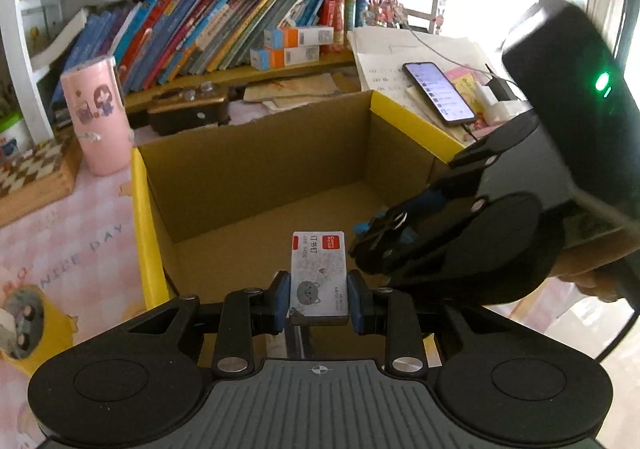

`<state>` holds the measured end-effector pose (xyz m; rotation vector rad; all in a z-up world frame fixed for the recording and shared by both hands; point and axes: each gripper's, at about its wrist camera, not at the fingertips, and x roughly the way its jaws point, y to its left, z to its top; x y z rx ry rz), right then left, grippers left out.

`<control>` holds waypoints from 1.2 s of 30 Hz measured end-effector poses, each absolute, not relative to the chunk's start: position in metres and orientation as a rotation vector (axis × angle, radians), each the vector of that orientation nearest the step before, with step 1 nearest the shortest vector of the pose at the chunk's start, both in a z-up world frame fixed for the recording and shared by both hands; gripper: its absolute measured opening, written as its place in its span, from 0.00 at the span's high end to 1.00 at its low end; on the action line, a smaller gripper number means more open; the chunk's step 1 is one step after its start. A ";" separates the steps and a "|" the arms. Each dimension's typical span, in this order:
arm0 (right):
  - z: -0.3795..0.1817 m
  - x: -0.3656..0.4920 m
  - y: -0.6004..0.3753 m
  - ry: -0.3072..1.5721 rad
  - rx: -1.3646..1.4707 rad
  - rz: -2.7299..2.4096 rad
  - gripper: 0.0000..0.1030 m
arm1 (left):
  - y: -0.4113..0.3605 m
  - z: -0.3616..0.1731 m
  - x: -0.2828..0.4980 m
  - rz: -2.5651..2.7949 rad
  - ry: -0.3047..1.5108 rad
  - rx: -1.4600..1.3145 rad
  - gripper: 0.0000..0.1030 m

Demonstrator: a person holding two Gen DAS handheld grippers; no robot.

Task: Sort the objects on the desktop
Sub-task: 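Open the right tool over the box while the left tool releases the white box inside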

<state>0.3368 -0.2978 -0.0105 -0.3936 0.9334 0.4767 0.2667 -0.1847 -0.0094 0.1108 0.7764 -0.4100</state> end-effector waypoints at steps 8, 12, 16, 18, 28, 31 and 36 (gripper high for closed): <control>-0.013 0.343 -0.296 0.978 -0.415 0.514 0.63 | -0.185 -0.010 0.264 -0.397 0.748 0.104 0.72; -0.012 0.341 -0.296 0.973 -0.407 0.518 0.63 | -0.185 -0.009 0.259 -0.374 0.726 0.111 0.69; -0.007 0.338 -0.300 0.937 -0.368 0.498 0.54 | -0.182 -0.002 0.251 -0.350 0.691 0.108 0.55; -0.003 0.333 -0.303 0.915 -0.342 0.472 0.52 | -0.178 0.003 0.246 -0.331 0.670 0.086 0.44; 0.028 0.291 -0.321 0.738 -0.190 0.367 0.51 | -0.163 0.033 0.215 -0.299 0.531 0.053 0.26; 0.037 0.276 -0.329 0.684 -0.135 0.323 0.51 | -0.155 0.040 0.204 -0.296 0.495 0.043 0.22; 0.047 0.250 -0.337 0.622 -0.074 0.262 0.51 | -0.138 0.043 0.190 -0.281 0.478 0.014 0.17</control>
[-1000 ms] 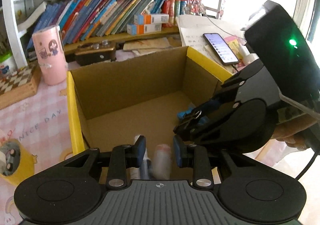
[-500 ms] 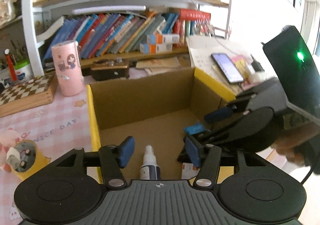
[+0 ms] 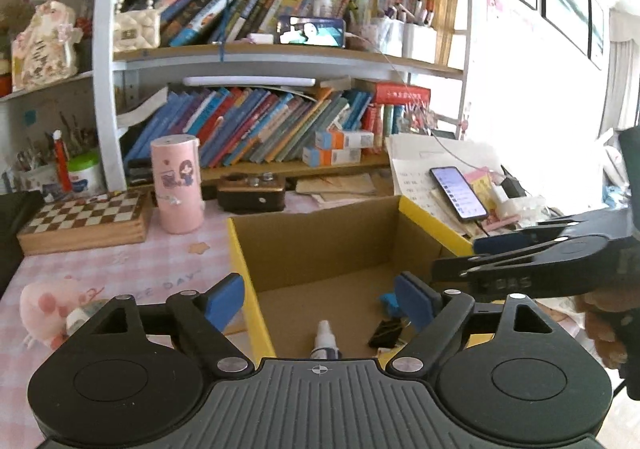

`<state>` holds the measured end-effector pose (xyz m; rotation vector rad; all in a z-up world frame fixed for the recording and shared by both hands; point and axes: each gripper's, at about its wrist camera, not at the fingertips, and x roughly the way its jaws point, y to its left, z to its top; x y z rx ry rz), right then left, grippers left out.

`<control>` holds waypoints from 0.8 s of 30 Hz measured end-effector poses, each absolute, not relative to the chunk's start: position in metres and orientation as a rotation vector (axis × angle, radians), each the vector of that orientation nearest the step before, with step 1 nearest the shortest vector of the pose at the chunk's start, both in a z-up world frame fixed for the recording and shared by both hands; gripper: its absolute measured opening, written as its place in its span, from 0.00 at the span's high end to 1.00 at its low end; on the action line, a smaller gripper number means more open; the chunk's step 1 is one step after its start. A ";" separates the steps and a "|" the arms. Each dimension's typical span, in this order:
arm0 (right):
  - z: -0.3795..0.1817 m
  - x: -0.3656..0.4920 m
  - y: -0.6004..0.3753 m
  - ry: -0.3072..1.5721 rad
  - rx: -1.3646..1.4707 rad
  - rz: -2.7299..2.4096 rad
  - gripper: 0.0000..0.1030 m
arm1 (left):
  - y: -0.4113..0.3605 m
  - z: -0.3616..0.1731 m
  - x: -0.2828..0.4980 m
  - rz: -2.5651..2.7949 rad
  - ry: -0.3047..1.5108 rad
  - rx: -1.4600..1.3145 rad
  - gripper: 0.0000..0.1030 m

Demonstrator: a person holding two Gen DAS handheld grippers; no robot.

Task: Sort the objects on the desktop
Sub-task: 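Open the right tool over the box while the left tool releases the white box inside, then withdraw both tools from the box back toward the tape roll and plush pig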

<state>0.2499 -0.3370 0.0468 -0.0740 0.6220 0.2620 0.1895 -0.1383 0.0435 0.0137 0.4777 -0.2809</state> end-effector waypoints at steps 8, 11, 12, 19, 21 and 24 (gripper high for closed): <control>0.043 0.214 -0.340 0.619 0.010 0.157 0.51 | -0.112 0.035 0.170 -0.273 0.508 0.004 0.17; 0.037 0.198 -0.334 0.624 0.017 0.127 0.50 | -0.104 0.029 0.161 -0.280 0.522 0.012 0.17; 0.034 0.194 -0.331 0.628 0.022 0.118 0.50 | -0.101 0.028 0.157 -0.285 0.529 0.017 0.17; 0.018 0.159 -0.306 0.652 0.058 0.062 0.50 | -0.085 0.015 0.134 -0.320 0.557 0.047 0.17; 0.015 0.149 -0.297 0.662 0.066 0.050 0.50 | -0.079 0.013 0.128 -0.326 0.564 0.051 0.17; 0.009 0.133 -0.284 0.679 0.084 0.032 0.50 | -0.069 0.009 0.118 -0.333 0.576 0.047 0.17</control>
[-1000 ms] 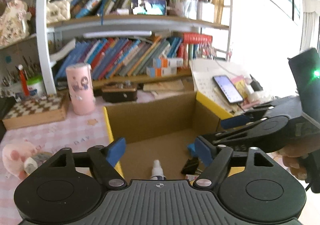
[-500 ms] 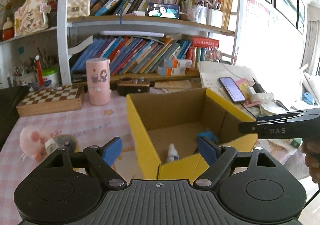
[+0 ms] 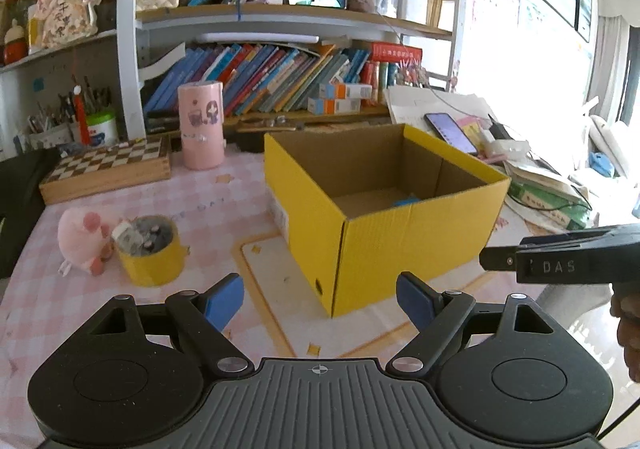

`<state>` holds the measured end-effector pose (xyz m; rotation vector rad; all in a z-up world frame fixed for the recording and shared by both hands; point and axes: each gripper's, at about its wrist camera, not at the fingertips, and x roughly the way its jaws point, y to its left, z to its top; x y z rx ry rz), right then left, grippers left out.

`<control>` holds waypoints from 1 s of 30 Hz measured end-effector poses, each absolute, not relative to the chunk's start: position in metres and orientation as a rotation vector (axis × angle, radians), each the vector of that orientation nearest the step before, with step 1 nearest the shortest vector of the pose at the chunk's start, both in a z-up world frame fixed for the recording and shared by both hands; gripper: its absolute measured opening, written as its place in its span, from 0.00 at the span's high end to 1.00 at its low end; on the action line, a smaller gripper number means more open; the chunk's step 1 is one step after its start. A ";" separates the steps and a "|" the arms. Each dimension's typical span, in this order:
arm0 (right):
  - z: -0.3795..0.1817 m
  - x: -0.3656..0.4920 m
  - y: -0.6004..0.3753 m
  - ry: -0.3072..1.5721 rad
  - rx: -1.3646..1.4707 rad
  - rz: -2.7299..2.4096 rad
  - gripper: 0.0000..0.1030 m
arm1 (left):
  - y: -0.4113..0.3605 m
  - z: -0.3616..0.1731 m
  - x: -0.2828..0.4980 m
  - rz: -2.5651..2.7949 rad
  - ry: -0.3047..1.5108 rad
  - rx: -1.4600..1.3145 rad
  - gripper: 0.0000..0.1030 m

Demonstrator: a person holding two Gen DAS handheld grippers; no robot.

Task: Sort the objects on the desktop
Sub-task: 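Withdraw both tools from the box back toward the tape roll and plush pig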

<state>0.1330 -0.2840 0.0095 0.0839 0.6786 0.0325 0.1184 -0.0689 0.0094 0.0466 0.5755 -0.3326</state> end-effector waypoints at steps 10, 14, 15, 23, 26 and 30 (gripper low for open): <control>-0.003 0.085 -0.240 0.729 0.097 0.006 0.48 | -0.038 0.001 0.083 -0.336 0.595 0.070 0.11; -0.009 0.068 -0.220 0.746 0.087 0.015 0.47 | -0.025 -0.003 0.071 -0.334 0.618 0.073 0.11; -0.010 0.065 -0.216 0.749 0.085 0.018 0.47 | -0.022 -0.004 0.069 -0.334 0.623 0.074 0.11; -0.020 0.041 -0.184 0.777 0.084 0.048 0.46 | 0.002 -0.009 0.046 -0.330 0.655 0.092 0.10; -0.024 0.034 -0.172 0.783 0.081 0.063 0.46 | 0.011 -0.012 0.039 -0.325 0.665 0.094 0.10; -0.026 0.027 -0.157 0.789 0.074 0.087 0.46 | 0.024 -0.013 0.030 -0.310 0.675 0.097 0.10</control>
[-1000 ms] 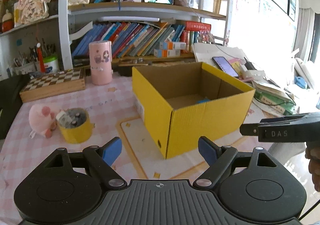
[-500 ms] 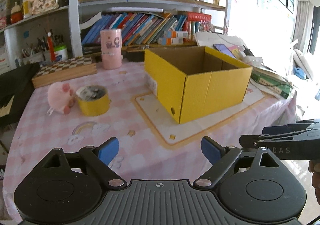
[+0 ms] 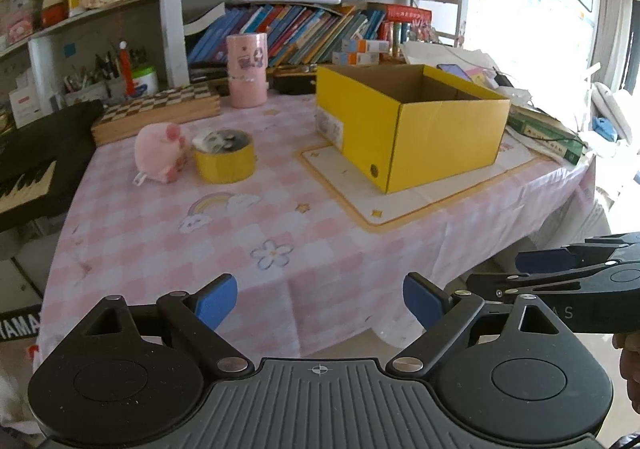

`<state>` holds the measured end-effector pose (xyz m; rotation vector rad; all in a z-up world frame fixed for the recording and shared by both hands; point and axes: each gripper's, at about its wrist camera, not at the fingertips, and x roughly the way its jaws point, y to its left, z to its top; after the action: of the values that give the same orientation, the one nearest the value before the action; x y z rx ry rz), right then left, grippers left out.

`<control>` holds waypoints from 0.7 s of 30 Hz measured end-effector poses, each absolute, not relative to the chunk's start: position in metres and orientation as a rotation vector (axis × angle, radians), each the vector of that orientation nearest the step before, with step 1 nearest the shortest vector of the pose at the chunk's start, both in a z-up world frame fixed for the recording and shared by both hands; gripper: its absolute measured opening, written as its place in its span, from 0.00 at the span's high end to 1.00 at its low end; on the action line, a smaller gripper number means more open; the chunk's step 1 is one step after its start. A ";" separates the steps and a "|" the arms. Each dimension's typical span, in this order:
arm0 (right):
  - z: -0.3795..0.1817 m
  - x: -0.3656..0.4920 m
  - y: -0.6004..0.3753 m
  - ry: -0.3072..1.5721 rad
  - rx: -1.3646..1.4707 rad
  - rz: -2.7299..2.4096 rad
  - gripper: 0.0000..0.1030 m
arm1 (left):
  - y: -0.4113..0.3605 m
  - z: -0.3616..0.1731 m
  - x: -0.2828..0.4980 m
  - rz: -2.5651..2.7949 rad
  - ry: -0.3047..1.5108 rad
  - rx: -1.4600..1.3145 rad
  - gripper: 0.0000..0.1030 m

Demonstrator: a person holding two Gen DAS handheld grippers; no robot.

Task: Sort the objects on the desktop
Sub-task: 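Withdraw both tools from the box back toward the tape roll and plush pig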

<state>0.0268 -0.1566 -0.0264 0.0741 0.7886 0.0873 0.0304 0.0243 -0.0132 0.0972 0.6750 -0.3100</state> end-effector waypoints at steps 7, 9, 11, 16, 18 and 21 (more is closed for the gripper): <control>-0.029 0.025 -0.128 0.791 0.052 0.145 0.46 | 0.048 -0.014 0.018 -0.261 0.676 0.089 0.10; -0.029 0.025 -0.121 0.791 0.042 0.164 0.46 | 0.055 -0.013 0.016 -0.242 0.674 0.080 0.10; -0.028 0.026 -0.114 0.788 0.032 0.182 0.46 | 0.063 -0.013 0.014 -0.222 0.671 0.071 0.10; -0.027 0.029 -0.097 0.779 0.009 0.223 0.46 | 0.078 -0.012 0.011 -0.182 0.664 0.055 0.10; -0.026 0.031 -0.092 0.777 0.002 0.237 0.46 | 0.083 -0.011 0.011 -0.168 0.661 0.050 0.10; -0.025 0.034 -0.083 0.772 -0.007 0.256 0.46 | 0.091 -0.011 0.011 -0.145 0.656 0.041 0.10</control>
<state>0.0344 -0.0835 -0.0249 -0.0070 0.7717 0.2556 0.0107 0.0906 -0.0107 0.0413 0.6561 -0.1447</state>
